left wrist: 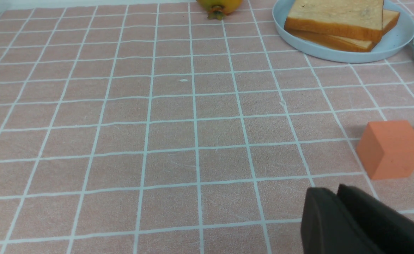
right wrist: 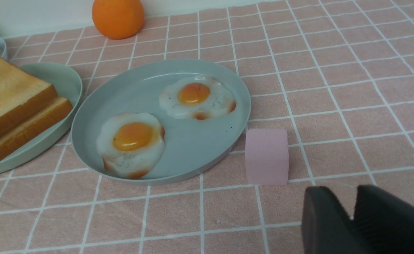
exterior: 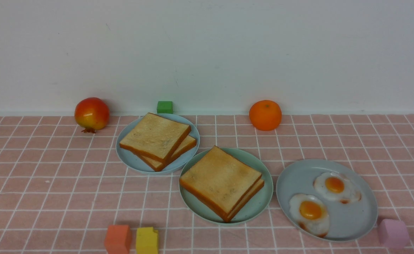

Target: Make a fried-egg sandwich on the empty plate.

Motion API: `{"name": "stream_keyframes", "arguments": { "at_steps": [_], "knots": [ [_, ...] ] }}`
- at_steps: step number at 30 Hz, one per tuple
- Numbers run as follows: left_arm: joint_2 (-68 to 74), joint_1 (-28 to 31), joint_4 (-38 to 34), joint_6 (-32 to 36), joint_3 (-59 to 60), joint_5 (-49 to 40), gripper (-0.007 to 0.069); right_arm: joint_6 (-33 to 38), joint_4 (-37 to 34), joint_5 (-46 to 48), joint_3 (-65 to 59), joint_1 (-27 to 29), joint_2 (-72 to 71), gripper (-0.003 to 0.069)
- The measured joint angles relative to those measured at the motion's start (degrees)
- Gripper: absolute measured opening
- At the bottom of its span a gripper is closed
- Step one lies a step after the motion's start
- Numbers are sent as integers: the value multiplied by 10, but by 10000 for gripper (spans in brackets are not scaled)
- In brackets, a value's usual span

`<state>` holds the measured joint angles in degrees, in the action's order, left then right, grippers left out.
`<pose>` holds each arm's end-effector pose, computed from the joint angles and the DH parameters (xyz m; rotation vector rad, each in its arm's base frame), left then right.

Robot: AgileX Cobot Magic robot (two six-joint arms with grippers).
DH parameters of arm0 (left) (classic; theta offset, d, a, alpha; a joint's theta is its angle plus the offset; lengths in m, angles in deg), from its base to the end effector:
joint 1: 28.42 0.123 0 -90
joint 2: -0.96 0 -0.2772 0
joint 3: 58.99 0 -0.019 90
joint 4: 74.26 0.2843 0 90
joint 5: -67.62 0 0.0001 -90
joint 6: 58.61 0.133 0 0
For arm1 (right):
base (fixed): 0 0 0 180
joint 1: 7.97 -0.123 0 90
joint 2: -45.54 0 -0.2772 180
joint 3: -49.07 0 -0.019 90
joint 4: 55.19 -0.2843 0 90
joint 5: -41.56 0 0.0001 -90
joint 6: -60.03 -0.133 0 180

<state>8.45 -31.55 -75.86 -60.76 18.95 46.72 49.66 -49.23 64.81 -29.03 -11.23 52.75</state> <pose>0.1344 -0.0087 0.1633 -0.0014 1.8567 -0.0914 0.1329 0.0021 0.1578 0.0549 1.8921 0.0582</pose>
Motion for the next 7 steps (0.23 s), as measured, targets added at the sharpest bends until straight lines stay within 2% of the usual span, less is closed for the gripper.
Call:
{"name": "stream_keyframes", "arguments": {
  "at_steps": [7],
  "knots": [
    [0,0,0,0,0,0,94,0,0,0,0,0,0,180]
  ]
}}
